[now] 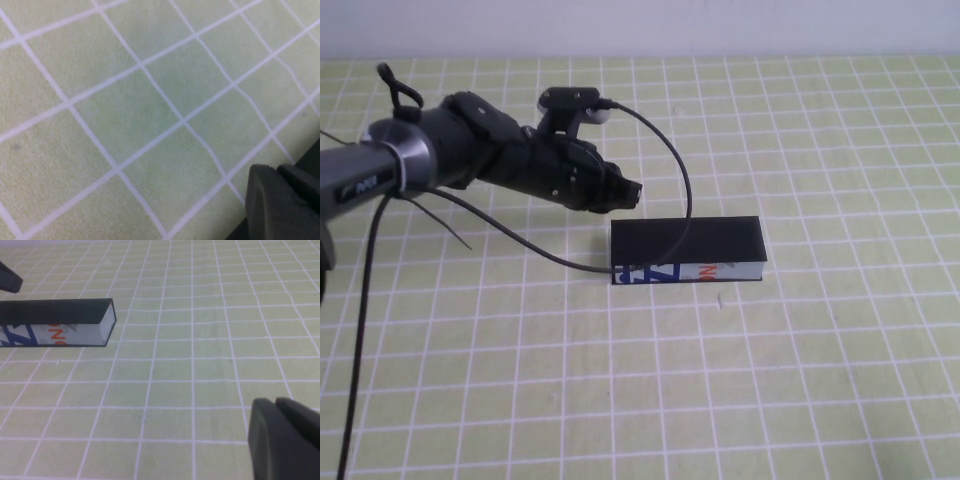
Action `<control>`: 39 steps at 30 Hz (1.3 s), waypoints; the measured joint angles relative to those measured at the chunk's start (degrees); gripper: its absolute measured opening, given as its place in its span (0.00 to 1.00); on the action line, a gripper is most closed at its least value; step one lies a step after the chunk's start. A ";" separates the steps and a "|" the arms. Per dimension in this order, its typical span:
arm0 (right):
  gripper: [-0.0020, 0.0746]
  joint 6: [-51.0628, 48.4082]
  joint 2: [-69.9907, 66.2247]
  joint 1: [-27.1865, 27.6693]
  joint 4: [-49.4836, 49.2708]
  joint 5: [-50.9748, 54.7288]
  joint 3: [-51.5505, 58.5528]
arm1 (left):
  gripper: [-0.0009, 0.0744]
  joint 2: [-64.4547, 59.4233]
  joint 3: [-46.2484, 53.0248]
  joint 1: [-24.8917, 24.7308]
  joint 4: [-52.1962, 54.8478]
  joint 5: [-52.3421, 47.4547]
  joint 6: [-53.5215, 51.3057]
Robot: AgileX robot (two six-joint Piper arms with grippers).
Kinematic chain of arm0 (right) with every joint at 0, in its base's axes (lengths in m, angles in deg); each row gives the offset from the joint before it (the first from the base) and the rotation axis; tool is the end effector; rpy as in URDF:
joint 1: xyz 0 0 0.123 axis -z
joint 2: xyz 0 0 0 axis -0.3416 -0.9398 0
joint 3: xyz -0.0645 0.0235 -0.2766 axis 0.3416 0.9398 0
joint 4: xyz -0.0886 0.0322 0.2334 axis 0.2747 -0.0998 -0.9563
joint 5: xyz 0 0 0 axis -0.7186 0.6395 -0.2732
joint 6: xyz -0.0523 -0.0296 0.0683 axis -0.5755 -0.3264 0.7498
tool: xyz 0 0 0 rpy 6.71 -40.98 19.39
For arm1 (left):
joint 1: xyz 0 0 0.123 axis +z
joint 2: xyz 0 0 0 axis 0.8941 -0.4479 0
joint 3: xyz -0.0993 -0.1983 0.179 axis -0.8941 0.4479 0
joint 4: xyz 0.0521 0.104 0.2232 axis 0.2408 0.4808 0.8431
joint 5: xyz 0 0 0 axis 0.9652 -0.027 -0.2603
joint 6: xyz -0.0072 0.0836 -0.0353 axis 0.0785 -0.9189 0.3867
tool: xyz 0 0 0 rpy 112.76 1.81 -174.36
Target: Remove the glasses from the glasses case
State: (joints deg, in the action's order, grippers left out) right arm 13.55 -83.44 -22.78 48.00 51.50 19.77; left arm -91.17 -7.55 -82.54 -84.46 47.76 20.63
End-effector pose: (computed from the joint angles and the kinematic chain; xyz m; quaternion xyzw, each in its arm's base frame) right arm 0.0532 0.0134 0.1761 -0.0442 0.7859 0.0699 0.6128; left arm 0.4294 -0.1966 0.1904 0.2508 0.8750 -0.2873 0.2982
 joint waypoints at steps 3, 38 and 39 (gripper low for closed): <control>0.00 0.00 0.00 0.00 0.00 0.00 0.00 | 0.01 -2.48 -0.82 0.00 -0.09 0.13 -0.12; 0.00 -4.14 -43.45 0.00 -20.13 18.92 -31.08 | 0.01 -4.42 -1.23 0.00 -0.11 0.04 -0.62; 0.00 -6.26 -47.45 0.00 -20.00 19.94 -33.24 | 0.01 -4.42 -1.23 0.00 -0.11 0.01 -0.62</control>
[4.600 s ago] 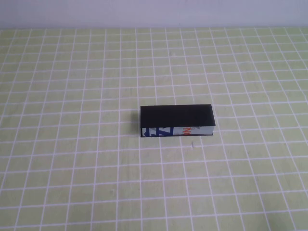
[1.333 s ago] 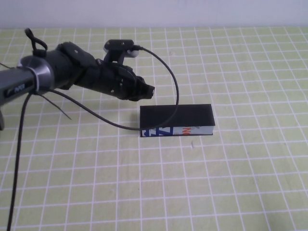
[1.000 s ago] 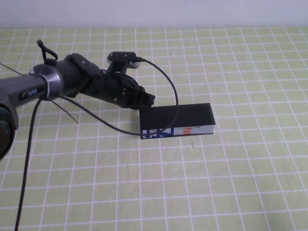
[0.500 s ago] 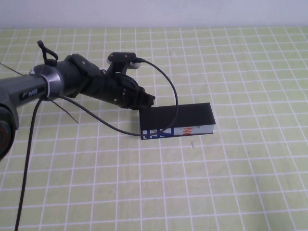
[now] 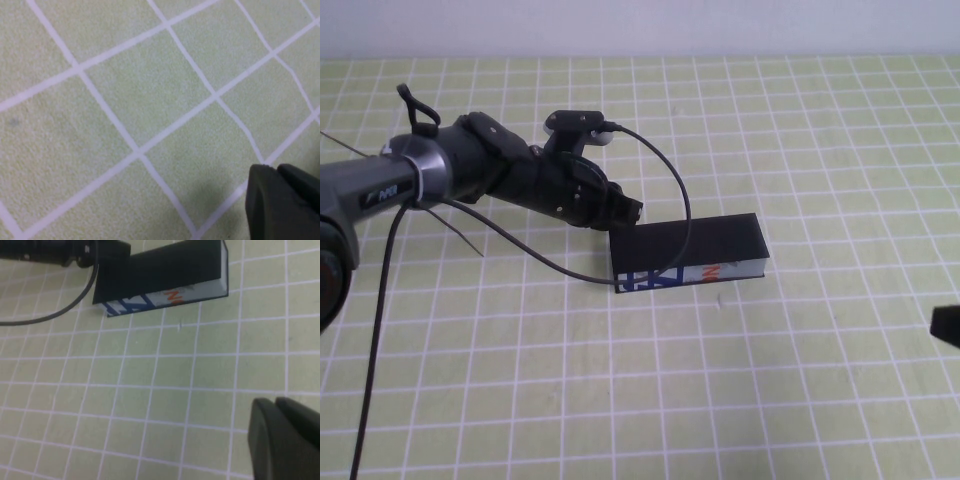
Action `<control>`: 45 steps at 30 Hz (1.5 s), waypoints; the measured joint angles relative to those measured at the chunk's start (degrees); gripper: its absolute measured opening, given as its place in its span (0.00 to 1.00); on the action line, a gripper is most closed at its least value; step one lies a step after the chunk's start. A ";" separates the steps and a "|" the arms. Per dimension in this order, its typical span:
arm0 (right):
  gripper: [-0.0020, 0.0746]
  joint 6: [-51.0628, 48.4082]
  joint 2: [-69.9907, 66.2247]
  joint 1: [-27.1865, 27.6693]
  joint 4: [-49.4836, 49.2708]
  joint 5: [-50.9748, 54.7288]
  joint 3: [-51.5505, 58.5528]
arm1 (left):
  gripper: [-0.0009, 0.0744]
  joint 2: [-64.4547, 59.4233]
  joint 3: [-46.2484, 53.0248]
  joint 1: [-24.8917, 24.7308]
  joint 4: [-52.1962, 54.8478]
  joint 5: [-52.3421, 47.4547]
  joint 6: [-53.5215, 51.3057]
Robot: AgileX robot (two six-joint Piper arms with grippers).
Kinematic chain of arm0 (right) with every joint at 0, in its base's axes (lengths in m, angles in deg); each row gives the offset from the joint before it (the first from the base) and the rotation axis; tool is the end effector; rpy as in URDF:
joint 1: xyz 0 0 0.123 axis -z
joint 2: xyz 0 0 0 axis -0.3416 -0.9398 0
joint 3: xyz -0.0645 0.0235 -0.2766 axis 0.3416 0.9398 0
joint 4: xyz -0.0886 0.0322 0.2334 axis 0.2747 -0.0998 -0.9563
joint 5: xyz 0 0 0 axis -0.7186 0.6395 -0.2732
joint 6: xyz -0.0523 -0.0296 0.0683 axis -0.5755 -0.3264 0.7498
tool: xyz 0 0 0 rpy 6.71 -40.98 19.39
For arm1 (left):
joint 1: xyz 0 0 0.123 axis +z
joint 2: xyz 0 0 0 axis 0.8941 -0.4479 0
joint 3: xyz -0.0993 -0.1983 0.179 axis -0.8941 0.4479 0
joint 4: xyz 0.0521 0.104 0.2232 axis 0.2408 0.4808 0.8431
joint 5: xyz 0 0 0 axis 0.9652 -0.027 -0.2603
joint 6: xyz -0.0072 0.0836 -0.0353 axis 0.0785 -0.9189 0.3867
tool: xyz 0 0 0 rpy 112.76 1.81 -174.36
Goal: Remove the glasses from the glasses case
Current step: Pick up the glasses from the glasses case
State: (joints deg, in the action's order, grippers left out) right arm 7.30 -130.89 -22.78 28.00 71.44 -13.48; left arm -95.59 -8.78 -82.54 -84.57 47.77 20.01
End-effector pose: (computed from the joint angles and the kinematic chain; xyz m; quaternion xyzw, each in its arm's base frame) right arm 0.1462 0.0449 0.2771 -0.0342 0.8952 0.2346 0.3773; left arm 0.4364 -0.1991 0.1600 0.2499 0.8838 -0.2849 0.2745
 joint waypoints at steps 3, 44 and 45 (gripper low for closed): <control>0.00 -4.69 -10.37 -0.97 0.39 2.20 -7.71 | 0.01 0.00 0.00 0.00 0.00 -0.13 0.00; 0.44 -44.64 -64.36 -26.55 23.30 -15.68 -44.45 | 0.01 -0.10 0.00 1.55 -1.98 -3.59 0.00; 0.44 -44.64 -64.52 -26.55 23.30 -15.79 -44.45 | 0.01 -0.10 0.00 1.55 -1.98 -3.59 0.00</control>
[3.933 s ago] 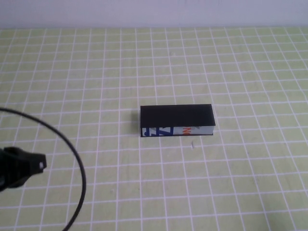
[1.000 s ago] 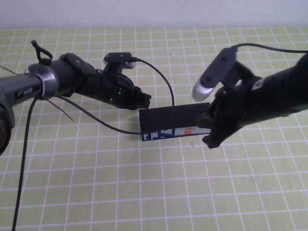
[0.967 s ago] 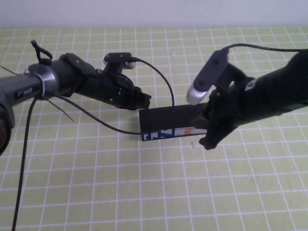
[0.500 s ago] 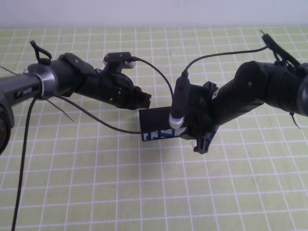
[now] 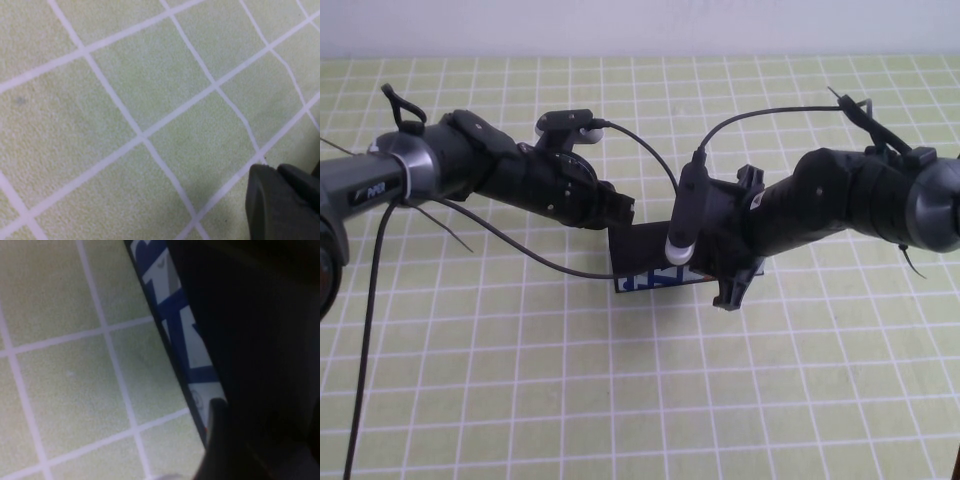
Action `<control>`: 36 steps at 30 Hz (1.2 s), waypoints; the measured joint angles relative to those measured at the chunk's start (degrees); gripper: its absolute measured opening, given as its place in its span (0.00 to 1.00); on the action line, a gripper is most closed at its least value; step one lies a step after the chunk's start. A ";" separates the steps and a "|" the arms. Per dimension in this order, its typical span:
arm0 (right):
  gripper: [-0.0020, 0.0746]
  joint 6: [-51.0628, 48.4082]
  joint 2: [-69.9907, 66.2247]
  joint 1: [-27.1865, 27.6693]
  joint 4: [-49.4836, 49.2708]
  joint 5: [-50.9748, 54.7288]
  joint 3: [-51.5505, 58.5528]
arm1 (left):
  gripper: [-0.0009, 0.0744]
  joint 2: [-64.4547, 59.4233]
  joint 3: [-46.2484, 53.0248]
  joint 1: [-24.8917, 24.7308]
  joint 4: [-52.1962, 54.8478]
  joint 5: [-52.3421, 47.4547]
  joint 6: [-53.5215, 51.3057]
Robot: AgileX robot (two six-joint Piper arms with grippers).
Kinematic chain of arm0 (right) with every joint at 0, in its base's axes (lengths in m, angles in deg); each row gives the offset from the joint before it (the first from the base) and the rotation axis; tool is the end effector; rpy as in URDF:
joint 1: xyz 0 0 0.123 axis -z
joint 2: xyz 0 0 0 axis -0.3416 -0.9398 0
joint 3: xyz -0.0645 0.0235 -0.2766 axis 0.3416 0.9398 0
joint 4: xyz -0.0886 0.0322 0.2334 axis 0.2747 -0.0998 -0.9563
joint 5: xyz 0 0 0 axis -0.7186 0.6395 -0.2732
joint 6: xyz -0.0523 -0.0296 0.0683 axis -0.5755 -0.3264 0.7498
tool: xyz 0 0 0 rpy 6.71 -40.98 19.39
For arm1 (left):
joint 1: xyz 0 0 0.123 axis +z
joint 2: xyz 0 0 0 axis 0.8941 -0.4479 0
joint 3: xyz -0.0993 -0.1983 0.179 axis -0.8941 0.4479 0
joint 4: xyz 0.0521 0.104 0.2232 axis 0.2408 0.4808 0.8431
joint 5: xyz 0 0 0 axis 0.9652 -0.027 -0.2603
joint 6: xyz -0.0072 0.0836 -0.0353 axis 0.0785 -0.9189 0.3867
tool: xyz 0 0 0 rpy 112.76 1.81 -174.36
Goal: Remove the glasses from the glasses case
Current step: Pick up the glasses from the glasses case
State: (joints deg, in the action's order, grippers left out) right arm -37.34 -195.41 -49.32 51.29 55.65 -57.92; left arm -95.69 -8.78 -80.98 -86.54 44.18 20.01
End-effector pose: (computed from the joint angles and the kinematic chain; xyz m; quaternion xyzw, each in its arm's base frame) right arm 0.3622 0.2163 0.1913 -0.6360 0.6997 -0.0094 0.3253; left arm 0.4369 -0.1907 0.1602 0.2374 0.8843 -0.3097 0.2564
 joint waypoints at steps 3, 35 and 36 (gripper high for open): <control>0.44 0.00 -0.39 0.00 0.00 -0.56 0.00 | 0.01 0.00 0.00 0.00 0.00 -0.12 0.00; 0.03 1.02 1.94 -0.22 -0.19 0.21 -2.77 | 0.01 9.92 0.81 2.09 1.72 -3.84 -2.31; 0.03 1.00 1.94 -0.22 -0.19 0.21 -2.77 | 0.01 11.26 1.97 2.09 0.53 -3.92 -3.45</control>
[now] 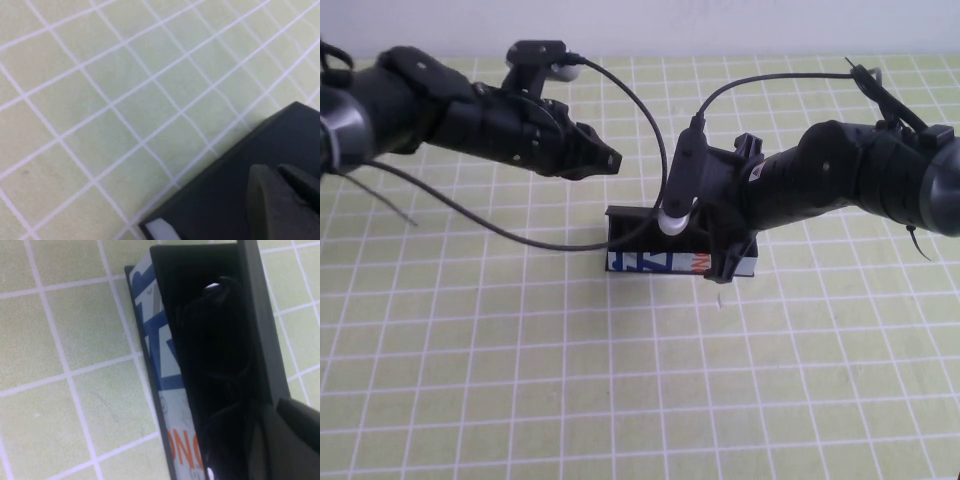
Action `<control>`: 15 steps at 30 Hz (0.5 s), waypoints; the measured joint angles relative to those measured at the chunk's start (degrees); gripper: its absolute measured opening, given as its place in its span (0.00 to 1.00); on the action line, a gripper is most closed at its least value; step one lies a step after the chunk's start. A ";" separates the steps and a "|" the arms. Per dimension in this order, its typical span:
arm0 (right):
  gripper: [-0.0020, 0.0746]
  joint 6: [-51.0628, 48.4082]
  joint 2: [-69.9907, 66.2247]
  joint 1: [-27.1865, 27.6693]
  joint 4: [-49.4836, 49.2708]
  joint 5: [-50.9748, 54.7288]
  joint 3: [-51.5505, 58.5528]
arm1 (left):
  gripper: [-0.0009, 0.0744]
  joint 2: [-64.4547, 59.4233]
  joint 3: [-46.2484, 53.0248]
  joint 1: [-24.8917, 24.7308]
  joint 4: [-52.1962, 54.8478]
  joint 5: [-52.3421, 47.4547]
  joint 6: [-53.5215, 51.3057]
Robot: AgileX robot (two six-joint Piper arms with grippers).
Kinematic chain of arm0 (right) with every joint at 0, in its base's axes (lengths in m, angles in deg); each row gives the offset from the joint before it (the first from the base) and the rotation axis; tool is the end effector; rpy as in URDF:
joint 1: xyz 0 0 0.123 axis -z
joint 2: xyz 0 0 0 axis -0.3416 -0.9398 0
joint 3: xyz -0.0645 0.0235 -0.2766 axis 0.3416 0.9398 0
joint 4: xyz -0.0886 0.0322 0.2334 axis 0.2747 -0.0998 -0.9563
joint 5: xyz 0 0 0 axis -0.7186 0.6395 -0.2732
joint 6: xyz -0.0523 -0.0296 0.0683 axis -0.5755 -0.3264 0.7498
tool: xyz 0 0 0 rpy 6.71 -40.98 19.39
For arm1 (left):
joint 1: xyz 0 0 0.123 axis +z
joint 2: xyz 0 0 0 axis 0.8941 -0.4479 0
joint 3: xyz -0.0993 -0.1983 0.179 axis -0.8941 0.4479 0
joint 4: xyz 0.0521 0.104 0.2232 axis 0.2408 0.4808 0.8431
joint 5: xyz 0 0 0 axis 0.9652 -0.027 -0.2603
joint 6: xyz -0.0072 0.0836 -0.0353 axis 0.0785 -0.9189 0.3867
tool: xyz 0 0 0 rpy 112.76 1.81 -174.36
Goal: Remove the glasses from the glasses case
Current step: Pick up the glasses from the glasses case
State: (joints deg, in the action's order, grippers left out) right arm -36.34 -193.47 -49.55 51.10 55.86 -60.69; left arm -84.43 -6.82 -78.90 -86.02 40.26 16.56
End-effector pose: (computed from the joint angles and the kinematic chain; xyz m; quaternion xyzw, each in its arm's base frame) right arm 0.3657 0.2204 0.2195 -0.6236 0.6928 -0.0123 0.3619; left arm 0.4183 -0.1714 0.2405 0.2827 0.8493 -0.3110 0.3194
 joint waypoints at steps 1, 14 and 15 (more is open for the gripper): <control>0.03 0.00 0.00 0.00 -0.13 0.00 0.00 | 0.01 1.77 2.07 0.00 -1.91 0.00 -2.12; 0.02 0.04 0.00 0.00 -0.26 0.00 0.00 | 0.01 10.00 32.61 0.00 -33.45 -4.61 -56.89; 0.02 0.04 0.00 0.00 -0.26 0.00 0.00 | 0.01 8.97 32.77 0.00 -34.23 -4.63 -58.19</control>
State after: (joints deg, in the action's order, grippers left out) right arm -36.30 -193.47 -49.55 50.84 55.86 -60.69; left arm -75.46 25.95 -78.90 -120.25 35.63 -41.62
